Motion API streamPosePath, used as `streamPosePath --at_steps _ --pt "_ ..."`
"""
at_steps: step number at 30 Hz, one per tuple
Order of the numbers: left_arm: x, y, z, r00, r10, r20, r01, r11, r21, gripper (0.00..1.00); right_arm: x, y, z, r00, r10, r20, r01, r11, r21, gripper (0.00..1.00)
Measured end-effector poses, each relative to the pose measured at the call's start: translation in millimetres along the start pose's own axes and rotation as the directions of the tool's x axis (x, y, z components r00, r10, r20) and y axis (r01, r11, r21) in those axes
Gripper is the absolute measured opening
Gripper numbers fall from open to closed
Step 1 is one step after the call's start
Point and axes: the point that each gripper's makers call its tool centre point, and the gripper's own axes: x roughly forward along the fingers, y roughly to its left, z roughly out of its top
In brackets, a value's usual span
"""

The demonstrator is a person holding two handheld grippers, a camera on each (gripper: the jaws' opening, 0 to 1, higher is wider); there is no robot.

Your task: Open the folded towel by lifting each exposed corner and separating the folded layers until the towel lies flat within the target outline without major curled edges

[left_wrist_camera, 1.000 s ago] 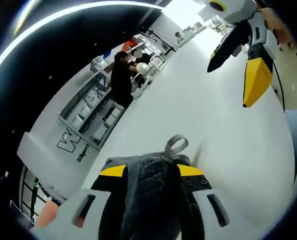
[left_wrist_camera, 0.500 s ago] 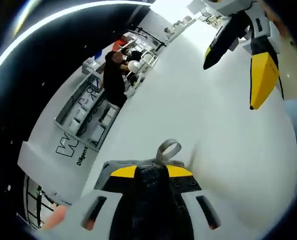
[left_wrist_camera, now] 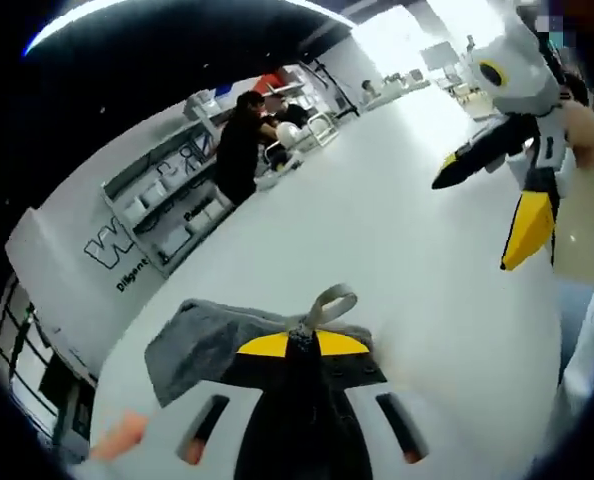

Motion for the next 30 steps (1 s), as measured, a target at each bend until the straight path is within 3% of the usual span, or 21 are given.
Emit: streamPosePath --at_steps 3,6,9,12,21,27,30 --pt "-3.5 7.0 0.7 0.999 -0.026 0.045 0.032 0.989 -0.141 0.06 -1.2 0.0 0.4 1.000 0.004 -0.002 -0.004 1.000 -0.006 0.97" --pt "-6.5 13.1 3.2 0.995 -0.033 0.097 0.057 0.965 -0.257 0.06 -2.9 -2.0 0.8 1.000 0.001 -0.005 -0.001 1.000 -0.014 0.97" --pt "-11.4 23.8 5.8 0.988 -0.024 0.155 0.079 0.929 -0.362 0.06 -3.4 -2.6 2.2 1.000 0.001 0.000 -0.001 1.000 -0.021 0.95" --pt "-20.6 43.1 6.5 0.980 0.020 0.197 0.077 0.880 -0.469 0.06 -1.7 0.7 2.6 1.000 0.011 0.000 -0.011 1.000 -0.021 0.94" --pt "-41.0 89.5 -24.9 0.972 0.187 0.143 -0.092 0.861 -0.501 0.06 2.7 13.5 3.6 0.999 0.031 -0.017 -0.032 0.999 -0.044 0.94" --pt "-60.7 117.8 -45.6 0.953 0.289 0.093 -0.210 0.848 -0.486 0.06 9.0 17.5 4.5 0.999 0.037 -0.035 -0.040 0.998 -0.058 0.94" --pt "-68.4 126.0 -55.4 0.948 0.307 0.080 -0.230 0.840 -0.492 0.06 14.1 21.6 6.9 0.998 0.044 -0.042 -0.047 0.997 -0.065 0.95"
